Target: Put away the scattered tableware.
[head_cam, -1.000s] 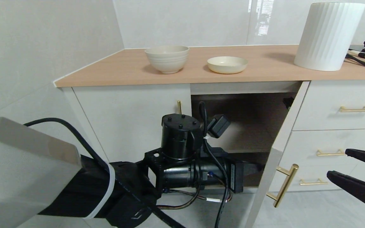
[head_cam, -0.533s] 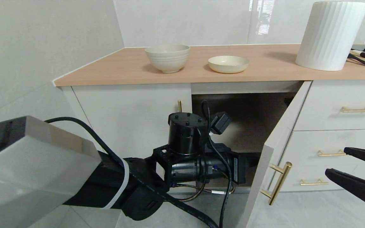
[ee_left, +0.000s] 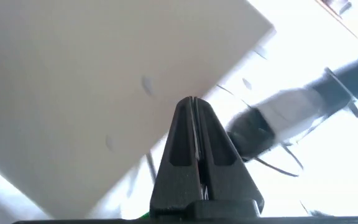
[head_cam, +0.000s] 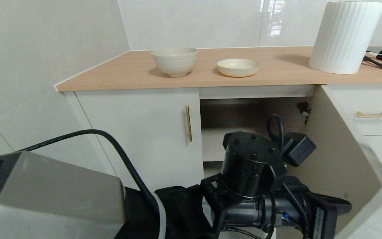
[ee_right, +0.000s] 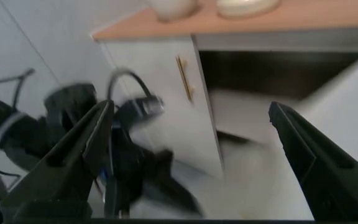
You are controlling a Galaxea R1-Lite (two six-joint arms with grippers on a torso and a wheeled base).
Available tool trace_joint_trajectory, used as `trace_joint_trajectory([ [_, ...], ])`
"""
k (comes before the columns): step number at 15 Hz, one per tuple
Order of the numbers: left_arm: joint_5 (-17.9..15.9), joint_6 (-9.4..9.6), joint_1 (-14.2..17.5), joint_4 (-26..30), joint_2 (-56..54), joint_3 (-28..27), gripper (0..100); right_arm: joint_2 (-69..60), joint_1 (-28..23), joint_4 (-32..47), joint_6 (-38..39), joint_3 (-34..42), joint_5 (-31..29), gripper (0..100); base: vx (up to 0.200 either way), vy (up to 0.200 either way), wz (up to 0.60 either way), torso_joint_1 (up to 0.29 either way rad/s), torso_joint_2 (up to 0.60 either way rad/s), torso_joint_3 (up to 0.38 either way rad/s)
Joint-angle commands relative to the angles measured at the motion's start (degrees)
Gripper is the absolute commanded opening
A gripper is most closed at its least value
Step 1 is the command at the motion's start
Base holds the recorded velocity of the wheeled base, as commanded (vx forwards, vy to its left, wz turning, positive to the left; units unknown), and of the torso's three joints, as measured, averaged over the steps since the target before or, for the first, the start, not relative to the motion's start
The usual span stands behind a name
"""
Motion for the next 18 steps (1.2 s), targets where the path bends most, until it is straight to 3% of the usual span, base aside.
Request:
trace_joint_trajectory([
  [1, 1.16, -0.01, -1.66, 0.07, 0.17, -0.73, 0, -0.75, 0.04, 0.12, 0.02, -0.4, 0.01, 100, 0.0, 0.0, 0.0, 0.0, 0.0, 0.0],
  [3, 7.22, 0.16, 1.33, -0.55, -0.98, 0.94, 0, 0.48, -0.05, 0.39, 0.02, -0.14, 0.01, 100, 0.0, 0.0, 0.0, 0.0, 0.0, 0.0],
  [5, 9.42, 0.78, 6.95, -1.52, -6.25, 5.77, 0, 3.21, -0.05, 1.0, 0.02, 0.03, -0.08, 100, 0.0, 0.0, 0.0, 0.0, 0.0, 0.0],
  [7, 9.42, 4.29, 14.69, -1.16, -13.98, 13.16, 0, 6.64, -0.05, 2.67, -0.25, -1.02, 0.01, 100, 0.0, 0.0, 0.0, 0.0, 0.0, 0.0],
  [8, 9.42, 5.44, 16.89, -1.16, -16.45, 15.79, 0, 8.13, -0.14, 2.67, -0.16, -2.16, 0.01, 100, 0.0, 0.0, 0.0, 0.0, 0.0, 0.0],
  [10, 9.68, 9.74, 24.62, -0.29, -27.87, 26.78, 0, 14.64, -0.31, 2.76, -0.51, -7.17, 0.63, 100, 0.0, 0.0, 0.0, 0.0, 0.0, 0.0],
  [12, 9.68, 11.5, 30.25, 5.87, -39.56, 33.02, 0, 19.38, -0.49, 2.85, -0.6, -11.39, 3.09, 100, 0.0, 0.0, 0.0, 0.0, 0.0, 0.0],
  [15, 9.5, 14.23, 35.96, 20.54, -53.01, 34.95, 0, 21.58, -0.49, 3.11, -2.8, -10.95, 3.62, 100, 0.0, 0.0, 0.0, 0.0, 0.0, 0.0],
  [16, 9.24, 15.46, 37.45, 23.09, -55.38, 35.13, 0, 21.4, -0.49, 3.46, -2.88, -9.72, 3.0, 100, 0.0, 0.0, 0.0, 0.0, 0.0, 0.0],
  [18, 9.15, 15.81, 37.8, 23.62, -55.73, 34.69, 0, 18.94, -0.84, 5.13, -2.97, -8.05, 2.74, 100, 0.0, 0.0, 0.0, 0.0, 0.0, 0.0],
])
